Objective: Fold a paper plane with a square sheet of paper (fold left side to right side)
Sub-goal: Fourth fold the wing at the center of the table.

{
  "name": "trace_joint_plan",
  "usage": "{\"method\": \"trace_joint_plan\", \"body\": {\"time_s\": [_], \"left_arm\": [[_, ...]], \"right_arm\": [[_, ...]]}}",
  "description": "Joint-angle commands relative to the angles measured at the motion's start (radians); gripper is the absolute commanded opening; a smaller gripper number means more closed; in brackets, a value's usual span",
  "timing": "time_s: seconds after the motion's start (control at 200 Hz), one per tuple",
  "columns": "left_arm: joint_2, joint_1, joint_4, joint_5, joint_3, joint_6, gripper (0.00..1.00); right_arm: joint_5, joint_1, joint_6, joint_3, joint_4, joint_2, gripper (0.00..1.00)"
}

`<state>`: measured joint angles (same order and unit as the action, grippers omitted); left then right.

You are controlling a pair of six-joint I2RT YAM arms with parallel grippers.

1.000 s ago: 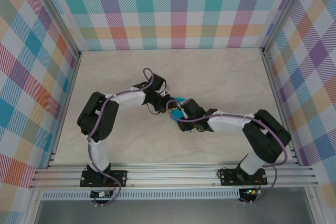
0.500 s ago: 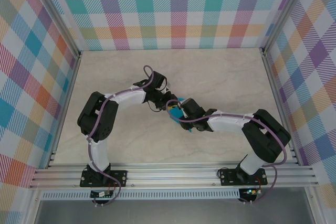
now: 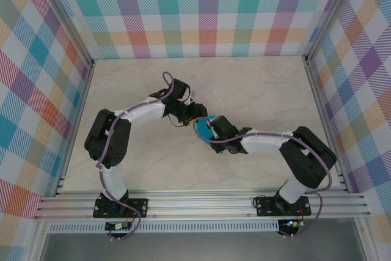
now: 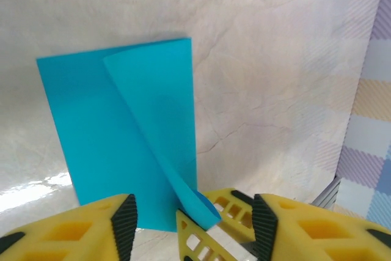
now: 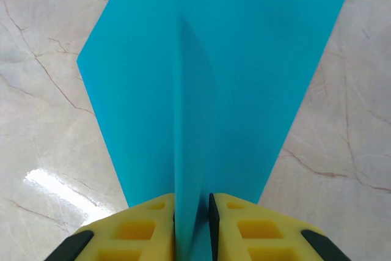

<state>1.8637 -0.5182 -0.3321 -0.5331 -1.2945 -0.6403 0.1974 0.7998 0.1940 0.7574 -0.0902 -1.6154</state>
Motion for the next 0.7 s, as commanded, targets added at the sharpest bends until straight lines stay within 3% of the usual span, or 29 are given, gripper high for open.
{"method": "trace_joint_plan", "body": {"time_s": [0.0, 0.305, 0.52, 0.695], "left_arm": [[-0.047, 0.039, -0.025, -0.011, -0.030, 0.014, 0.59], [-0.132, 0.106, -0.007, -0.013, 0.085, 0.026, 0.61], [-0.133, 0.034, 0.110, -0.076, 0.201, -0.014, 0.53], [-0.089, -0.021, 0.174, -0.068, 0.239, -0.057, 0.41]], "right_arm": [[-0.027, 0.005, 0.019, -0.017, 0.015, -0.023, 0.20], [-0.083, -0.016, 0.054, -0.026, 0.034, -0.008, 0.18], [-0.161, -0.048, 0.090, -0.052, 0.067, -0.009, 0.18], [-0.189, -0.062, 0.107, -0.068, 0.081, -0.008, 0.18]]}}
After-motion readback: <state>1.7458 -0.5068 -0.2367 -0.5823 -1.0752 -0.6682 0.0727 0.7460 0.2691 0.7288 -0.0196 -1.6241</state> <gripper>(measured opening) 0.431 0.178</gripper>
